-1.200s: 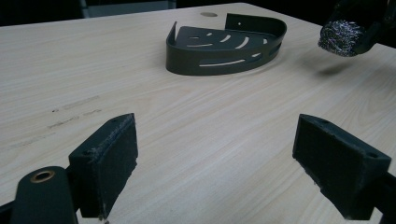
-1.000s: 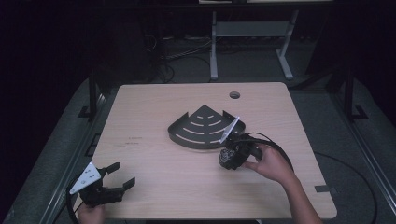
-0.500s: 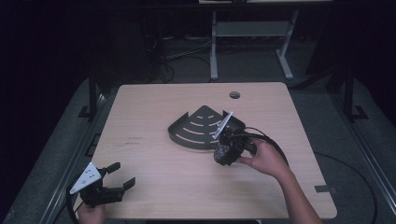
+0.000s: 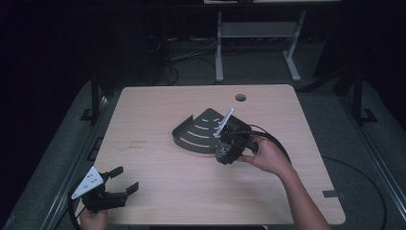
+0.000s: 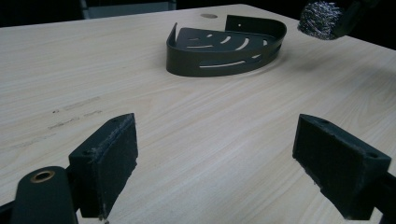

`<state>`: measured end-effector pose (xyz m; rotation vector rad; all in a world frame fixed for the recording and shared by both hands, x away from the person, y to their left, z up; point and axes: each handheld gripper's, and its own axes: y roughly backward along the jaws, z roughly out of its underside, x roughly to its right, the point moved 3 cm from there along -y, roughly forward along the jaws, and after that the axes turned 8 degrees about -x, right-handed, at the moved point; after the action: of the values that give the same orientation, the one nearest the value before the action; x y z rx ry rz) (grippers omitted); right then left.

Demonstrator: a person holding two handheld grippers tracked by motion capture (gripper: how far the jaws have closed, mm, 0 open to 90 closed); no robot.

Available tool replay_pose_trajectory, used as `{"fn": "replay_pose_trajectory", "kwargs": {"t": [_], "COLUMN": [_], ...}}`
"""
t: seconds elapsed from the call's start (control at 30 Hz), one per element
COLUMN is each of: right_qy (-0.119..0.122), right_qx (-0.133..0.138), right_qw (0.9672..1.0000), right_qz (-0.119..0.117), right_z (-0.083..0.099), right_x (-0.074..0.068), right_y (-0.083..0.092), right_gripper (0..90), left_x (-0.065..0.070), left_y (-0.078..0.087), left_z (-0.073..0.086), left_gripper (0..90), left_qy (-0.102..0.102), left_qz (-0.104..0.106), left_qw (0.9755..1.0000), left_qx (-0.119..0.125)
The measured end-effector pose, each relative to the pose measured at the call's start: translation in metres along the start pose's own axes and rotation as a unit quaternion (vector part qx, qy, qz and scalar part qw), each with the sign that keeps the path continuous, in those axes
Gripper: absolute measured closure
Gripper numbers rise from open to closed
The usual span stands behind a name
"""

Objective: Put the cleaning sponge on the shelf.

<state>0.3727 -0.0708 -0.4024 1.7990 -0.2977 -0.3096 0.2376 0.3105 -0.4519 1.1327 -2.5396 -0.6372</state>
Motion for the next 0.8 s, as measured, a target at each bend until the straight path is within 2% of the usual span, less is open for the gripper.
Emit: {"fn": "replay_pose_trajectory", "kwargs": {"t": [0.63,0.8], "right_qy": [-0.009,-0.015], "right_qx": [-0.005,-0.007], "right_qw": [0.9999,0.9998], "right_qz": [-0.008,-0.01], "right_z": [-0.023,-0.031], "right_x": [0.021,0.031], "right_y": [-0.002,-0.004], "right_gripper": [32.9,32.9], "left_x": [0.0,-0.001], "left_y": [0.001,0.002], "left_z": [0.0,0.0], "left_gripper": [13.3,13.3], "left_qy": [0.003,0.003], "left_qz": [0.0,0.0], "left_qw": [1.0,1.0], "left_qx": [0.003,0.003]}}
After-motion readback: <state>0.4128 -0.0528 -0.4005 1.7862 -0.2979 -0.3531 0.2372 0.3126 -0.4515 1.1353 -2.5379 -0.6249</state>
